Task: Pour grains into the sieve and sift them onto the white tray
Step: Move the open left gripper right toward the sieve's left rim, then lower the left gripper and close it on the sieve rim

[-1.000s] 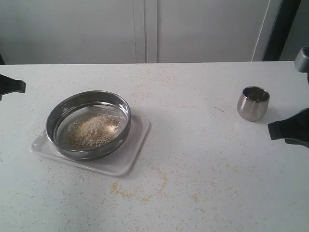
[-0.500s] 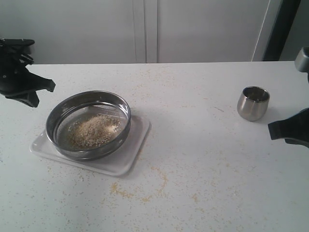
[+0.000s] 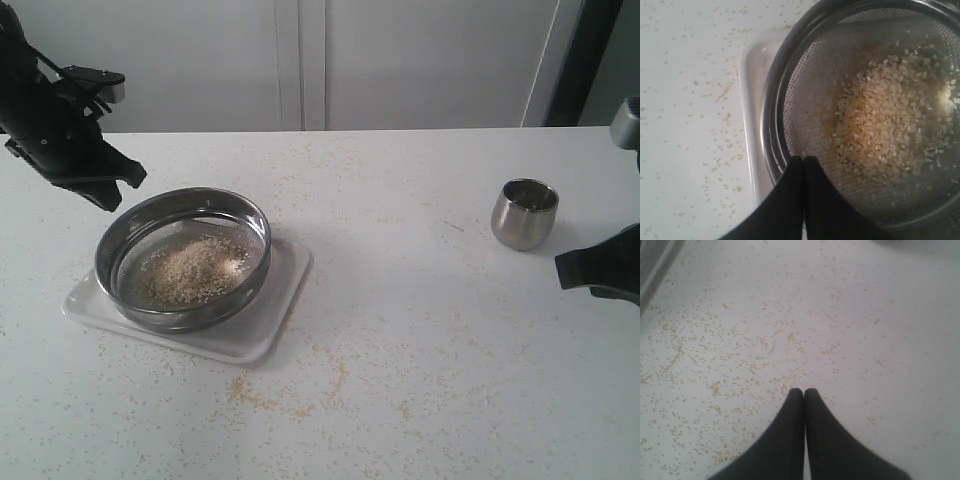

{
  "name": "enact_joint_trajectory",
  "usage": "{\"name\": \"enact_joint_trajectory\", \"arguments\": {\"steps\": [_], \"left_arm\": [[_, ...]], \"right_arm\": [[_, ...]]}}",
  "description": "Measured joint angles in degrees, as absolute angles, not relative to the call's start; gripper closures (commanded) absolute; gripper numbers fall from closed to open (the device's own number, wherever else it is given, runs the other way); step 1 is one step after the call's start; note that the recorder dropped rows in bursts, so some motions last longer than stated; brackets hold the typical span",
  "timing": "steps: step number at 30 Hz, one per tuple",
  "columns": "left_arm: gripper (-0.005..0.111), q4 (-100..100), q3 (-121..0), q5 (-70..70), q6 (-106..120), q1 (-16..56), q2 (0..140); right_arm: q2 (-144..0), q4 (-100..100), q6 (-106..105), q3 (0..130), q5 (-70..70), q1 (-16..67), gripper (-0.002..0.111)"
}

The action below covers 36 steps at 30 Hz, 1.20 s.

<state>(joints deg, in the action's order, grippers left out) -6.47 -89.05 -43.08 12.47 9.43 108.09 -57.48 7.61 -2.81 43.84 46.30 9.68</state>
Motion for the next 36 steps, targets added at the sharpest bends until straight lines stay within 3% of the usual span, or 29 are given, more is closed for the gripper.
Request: {"name": "enact_joint_trajectory", "arguments": {"steps": [5, 10, 13, 36], "left_arm": [[0.101, -4.9, -89.0, -40.4, 12.4, 9.7, 108.8], [0.07, -4.4, -89.1, -39.5, 12.4, 9.7, 110.1], [0.059, -3.4, -89.1, -38.9, 12.4, 9.7, 110.9], [0.063, -3.0, -89.1, -35.9, 12.2, 9.7, 118.5]], "right_arm": [[-57.5, 7.6, -2.8, 43.8, 46.3, 9.7, 0.108], [-57.5, 7.6, -2.8, 43.8, 46.3, 9.7, 0.108], [-57.5, 7.6, -2.8, 43.8, 46.3, 9.7, 0.108], [-57.5, 7.6, -2.8, 43.8, 46.3, 9.7, 0.108]]}}
